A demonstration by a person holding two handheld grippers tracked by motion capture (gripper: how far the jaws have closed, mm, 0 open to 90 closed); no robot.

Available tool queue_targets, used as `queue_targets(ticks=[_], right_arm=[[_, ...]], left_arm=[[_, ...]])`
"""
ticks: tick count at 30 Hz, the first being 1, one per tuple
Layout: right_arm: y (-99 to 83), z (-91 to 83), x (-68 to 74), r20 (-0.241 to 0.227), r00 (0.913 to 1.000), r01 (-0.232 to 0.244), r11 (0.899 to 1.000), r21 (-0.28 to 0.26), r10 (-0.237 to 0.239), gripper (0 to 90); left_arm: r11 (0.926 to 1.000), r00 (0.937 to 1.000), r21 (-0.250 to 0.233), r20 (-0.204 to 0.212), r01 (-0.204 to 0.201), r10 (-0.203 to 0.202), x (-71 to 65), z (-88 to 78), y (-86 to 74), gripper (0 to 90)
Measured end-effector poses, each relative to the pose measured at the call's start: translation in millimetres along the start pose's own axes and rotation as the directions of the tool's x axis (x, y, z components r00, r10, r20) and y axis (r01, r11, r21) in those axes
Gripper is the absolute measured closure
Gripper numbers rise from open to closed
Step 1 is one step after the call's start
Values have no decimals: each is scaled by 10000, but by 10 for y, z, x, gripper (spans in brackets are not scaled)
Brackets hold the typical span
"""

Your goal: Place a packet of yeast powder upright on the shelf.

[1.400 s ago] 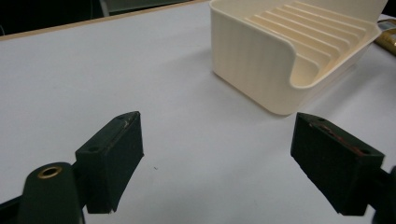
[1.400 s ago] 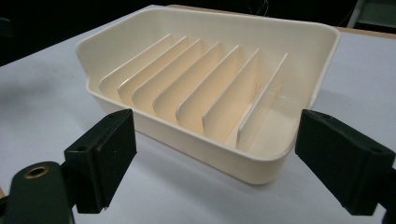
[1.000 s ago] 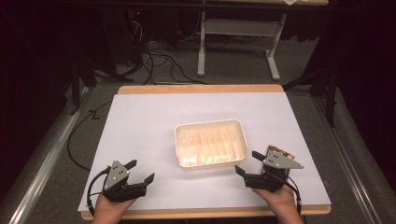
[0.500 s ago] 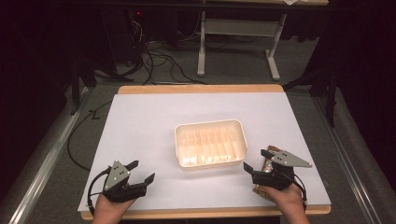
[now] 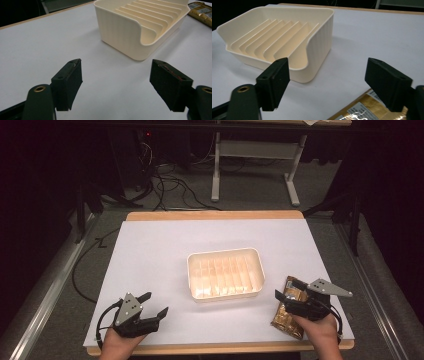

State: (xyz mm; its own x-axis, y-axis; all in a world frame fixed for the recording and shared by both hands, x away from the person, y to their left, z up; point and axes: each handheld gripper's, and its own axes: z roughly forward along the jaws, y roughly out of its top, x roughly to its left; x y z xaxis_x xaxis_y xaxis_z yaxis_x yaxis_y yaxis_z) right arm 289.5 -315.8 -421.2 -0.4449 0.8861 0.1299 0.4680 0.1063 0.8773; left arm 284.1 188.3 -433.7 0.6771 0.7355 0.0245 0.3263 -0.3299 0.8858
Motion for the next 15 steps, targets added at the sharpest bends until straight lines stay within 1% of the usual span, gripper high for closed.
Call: queue_targets(ticks=[3,4,6,7,8,9,11,15], right_arm=[[1,-53,-79,87,9998,-194,9998,-75,195,270],[1,-53,-79,87,9998,-194,9998,-75,195,270],[-2,-86,-130,251,9994,-221,9997,-120,224,288],[-11,-114,-193,419,9985,-348,9993,-135,353,301],[-11,-114,-193,419,9985,-348,9993,-135,353,301],[-26,-140,-274,547,9966,-605,9980,-176,614,316],[-47,-165,-364,734,9939,-812,9965,-213,825,335],[-101,-210,-518,1036,9888,-1063,9942,-136,1072,410]], left_arm=[[10000,10000,11,-13,-10,10,3,2,-2,264],[10000,10000,25,-17,-13,13,3,4,-3,264],[10000,10000,39,-5,-34,34,-5,7,-3,264],[9999,9999,67,-1,-106,106,-13,13,-3,264],[9999,9999,67,-1,-106,106,-13,13,-3,264],[9998,9999,95,-2,-150,150,-17,15,-4,264],[9998,9999,122,41,-156,156,-23,22,-6,264],[9997,9998,146,44,-192,191,-27,28,-8,264]])
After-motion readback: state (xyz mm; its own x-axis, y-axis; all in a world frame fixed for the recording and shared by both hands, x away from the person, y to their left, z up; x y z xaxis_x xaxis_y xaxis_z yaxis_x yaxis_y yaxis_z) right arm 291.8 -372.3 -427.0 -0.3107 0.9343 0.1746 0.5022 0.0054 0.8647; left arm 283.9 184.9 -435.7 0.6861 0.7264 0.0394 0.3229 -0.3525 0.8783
